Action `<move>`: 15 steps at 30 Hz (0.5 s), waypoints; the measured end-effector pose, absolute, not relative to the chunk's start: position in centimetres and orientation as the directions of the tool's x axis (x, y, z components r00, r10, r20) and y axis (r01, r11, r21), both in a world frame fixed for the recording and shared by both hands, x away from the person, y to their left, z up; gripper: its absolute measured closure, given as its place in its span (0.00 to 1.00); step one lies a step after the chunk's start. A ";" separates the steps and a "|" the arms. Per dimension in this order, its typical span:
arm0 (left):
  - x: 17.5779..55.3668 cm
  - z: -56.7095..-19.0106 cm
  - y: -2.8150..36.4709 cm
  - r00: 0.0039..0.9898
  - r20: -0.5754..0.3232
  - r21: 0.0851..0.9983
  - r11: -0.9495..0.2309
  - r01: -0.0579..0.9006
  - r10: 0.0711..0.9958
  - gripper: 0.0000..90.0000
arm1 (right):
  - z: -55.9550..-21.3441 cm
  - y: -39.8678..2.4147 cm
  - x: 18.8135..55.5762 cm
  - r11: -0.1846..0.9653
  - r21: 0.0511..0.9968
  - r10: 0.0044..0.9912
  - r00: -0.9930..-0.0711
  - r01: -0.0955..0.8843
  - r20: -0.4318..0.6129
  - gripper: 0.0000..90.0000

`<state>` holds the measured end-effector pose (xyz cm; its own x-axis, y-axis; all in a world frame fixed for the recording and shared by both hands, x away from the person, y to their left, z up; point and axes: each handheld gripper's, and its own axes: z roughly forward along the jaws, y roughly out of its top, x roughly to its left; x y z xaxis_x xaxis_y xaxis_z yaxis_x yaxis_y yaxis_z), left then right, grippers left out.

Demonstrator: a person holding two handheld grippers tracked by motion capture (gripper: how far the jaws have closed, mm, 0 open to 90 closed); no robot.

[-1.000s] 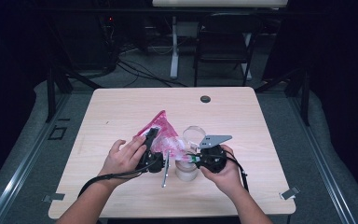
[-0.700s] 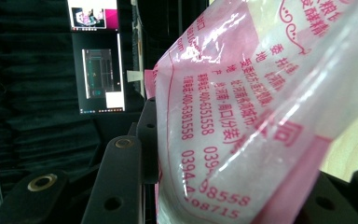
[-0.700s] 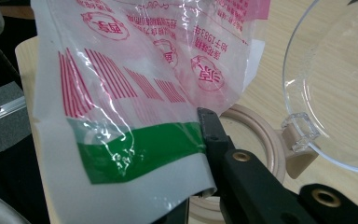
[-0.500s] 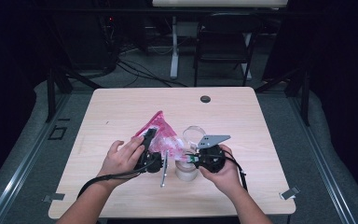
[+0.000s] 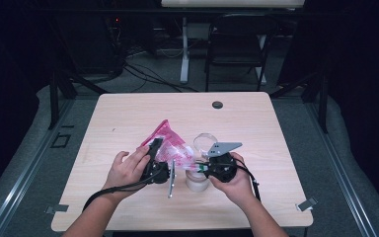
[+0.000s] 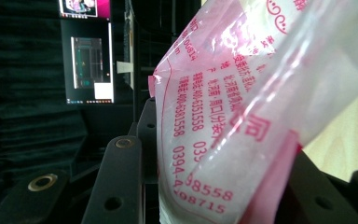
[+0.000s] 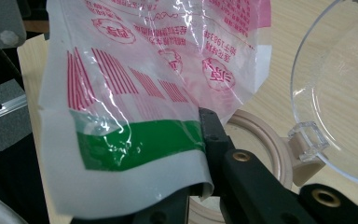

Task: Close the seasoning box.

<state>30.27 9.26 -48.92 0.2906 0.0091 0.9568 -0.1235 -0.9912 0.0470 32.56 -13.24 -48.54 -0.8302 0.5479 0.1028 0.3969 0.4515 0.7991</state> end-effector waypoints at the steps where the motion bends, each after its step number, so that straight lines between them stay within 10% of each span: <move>1: 30.3 -49.0 9.3 0.300 0.954 0.056 -0.992 -0.114 0.019 0.71 | -48.5 -13.2 32.6 0.453 0.799 0.546 -0.831 0.396 0.103 1.00; 15: 30.2 -50.7 9.9 0.346 0.934 0.120 -0.990 -0.071 0.088 0.72 | -48.6 -12.7 32.7 0.454 0.803 0.538 -0.837 0.387 0.099 1.00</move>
